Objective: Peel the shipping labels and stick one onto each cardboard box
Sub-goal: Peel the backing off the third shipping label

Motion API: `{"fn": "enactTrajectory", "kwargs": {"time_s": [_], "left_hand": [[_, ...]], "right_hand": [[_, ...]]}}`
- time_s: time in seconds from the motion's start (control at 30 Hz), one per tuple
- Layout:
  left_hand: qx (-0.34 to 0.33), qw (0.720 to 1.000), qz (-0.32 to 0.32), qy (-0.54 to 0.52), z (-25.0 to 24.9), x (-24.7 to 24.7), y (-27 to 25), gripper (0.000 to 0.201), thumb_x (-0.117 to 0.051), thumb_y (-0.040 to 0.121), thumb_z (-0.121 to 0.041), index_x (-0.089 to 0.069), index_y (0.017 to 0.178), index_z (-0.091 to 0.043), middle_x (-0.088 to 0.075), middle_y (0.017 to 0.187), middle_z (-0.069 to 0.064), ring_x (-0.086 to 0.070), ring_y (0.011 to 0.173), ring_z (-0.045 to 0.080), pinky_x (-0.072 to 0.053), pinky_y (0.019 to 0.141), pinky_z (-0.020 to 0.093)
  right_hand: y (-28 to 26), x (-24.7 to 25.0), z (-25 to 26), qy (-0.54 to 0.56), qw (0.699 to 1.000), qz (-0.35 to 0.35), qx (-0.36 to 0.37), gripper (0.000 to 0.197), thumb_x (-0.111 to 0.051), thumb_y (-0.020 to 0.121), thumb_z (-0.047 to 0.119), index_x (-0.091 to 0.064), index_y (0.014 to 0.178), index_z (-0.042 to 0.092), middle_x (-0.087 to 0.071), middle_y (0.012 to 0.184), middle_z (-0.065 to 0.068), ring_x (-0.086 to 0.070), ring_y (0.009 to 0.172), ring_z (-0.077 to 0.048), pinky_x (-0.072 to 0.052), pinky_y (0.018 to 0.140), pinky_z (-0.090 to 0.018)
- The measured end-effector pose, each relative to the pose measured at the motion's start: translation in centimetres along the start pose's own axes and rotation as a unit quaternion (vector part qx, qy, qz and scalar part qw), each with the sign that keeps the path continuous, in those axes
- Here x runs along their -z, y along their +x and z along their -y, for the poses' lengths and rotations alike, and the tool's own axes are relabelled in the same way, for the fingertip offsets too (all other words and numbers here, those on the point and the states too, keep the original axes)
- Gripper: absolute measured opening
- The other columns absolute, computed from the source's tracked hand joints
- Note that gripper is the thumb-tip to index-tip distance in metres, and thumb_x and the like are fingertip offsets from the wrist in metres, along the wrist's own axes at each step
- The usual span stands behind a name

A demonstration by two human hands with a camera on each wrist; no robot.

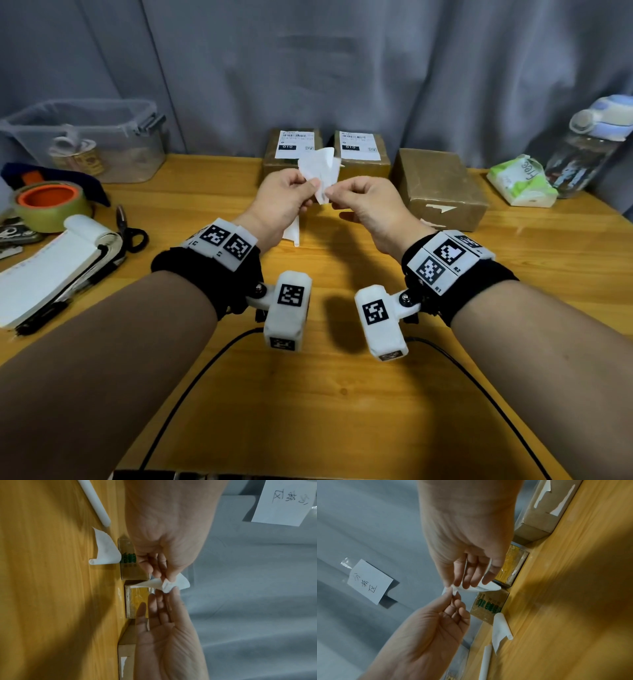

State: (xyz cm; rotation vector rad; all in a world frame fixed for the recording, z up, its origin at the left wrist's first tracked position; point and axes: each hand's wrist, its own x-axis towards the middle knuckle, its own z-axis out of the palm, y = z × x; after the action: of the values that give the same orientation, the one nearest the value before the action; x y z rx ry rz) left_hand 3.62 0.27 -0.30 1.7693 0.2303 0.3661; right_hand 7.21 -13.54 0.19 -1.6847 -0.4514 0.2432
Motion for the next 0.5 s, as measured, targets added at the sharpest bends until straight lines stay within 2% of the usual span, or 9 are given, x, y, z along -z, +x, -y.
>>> {"fn": "enactTrajectory", "kwargs": {"time_s": [0.07,0.13,0.2,0.27,0.37,0.43,0.5], "left_hand": [[0.0,1.0,-0.01,0.005,0.1,0.2,0.0,0.019,-0.054,0.094,-0.015,-0.053,0.075,-0.012,-0.051,0.065,0.0,-0.045,0.057,0.006,-0.042,0.058,0.017],[0.007,1.0,-0.018,-0.003,0.3,0.4,0.0,0.019,-0.053,0.094,-0.013,-0.051,0.075,-0.015,-0.052,0.06,-0.003,-0.044,0.053,0.005,-0.039,0.055,0.017],[0.008,1.0,-0.013,-0.014,0.3,0.7,-0.1,0.018,-0.052,0.094,-0.011,-0.05,0.077,-0.017,-0.057,0.049,-0.011,-0.047,0.045,-0.002,-0.038,0.052,0.014],[-0.003,1.0,-0.004,-0.021,0.0,0.8,-0.4,0.017,-0.052,0.094,-0.009,-0.051,0.079,-0.018,-0.058,0.042,-0.015,-0.047,0.039,-0.005,-0.036,0.05,0.012],[-0.019,0.999,0.004,-0.027,-0.6,0.6,-0.7,0.016,-0.053,0.092,-0.004,-0.051,0.08,-0.014,-0.056,0.04,-0.013,-0.048,0.039,-0.004,-0.038,0.046,0.009],[-0.022,0.999,0.007,-0.041,-0.7,0.4,-0.6,0.014,-0.055,0.091,-0.002,-0.05,0.083,-0.013,-0.055,0.042,-0.01,-0.047,0.039,-0.003,-0.038,0.045,0.008],[-0.021,0.999,0.008,-0.048,-0.6,0.2,-0.5,0.012,-0.057,0.09,-0.004,-0.05,0.086,-0.013,-0.054,0.051,-0.005,-0.046,0.042,-0.002,-0.038,0.046,0.01]], "right_hand": [[0.2,0.1,0.1,0.004,1.0,-0.013,-0.006,0.005,-0.065,0.086,0.011,-0.068,0.082,0.01,-0.065,0.08,-0.001,-0.059,0.078,-0.012,-0.049,0.072,-0.025],[0.5,0.3,0.2,0.017,0.999,-0.025,-0.018,0.008,-0.062,0.088,0.012,-0.067,0.082,0.012,-0.067,0.082,-0.002,-0.06,0.079,-0.013,-0.049,0.072,-0.026],[0.7,0.6,0.2,0.003,1.0,-0.018,-0.026,0.011,-0.06,0.09,0.019,-0.067,0.087,0.011,-0.068,0.087,-0.002,-0.06,0.083,-0.014,-0.049,0.072,-0.027],[0.6,0.7,0.2,-0.033,0.999,0.013,-0.025,0.024,-0.062,0.089,0.029,-0.068,0.096,0.007,-0.068,0.093,-0.003,-0.059,0.085,-0.012,-0.048,0.073,-0.026],[0.1,0.1,0.3,-0.053,0.998,0.035,-0.009,0.037,-0.068,0.083,0.036,-0.069,0.094,0.001,-0.067,0.095,-0.01,-0.056,0.083,-0.012,-0.046,0.071,-0.024],[-0.1,-0.3,0.3,-0.041,0.999,0.022,-0.002,0.032,-0.07,0.083,0.032,-0.069,0.086,0.0,-0.066,0.092,-0.013,-0.056,0.079,-0.013,-0.045,0.068,-0.021],[-0.1,-0.5,0.1,-0.02,1.0,0.004,-0.004,0.021,-0.07,0.083,0.019,-0.068,0.083,-0.001,-0.064,0.081,-0.01,-0.055,0.072,-0.012,-0.045,0.065,-0.021]]}}
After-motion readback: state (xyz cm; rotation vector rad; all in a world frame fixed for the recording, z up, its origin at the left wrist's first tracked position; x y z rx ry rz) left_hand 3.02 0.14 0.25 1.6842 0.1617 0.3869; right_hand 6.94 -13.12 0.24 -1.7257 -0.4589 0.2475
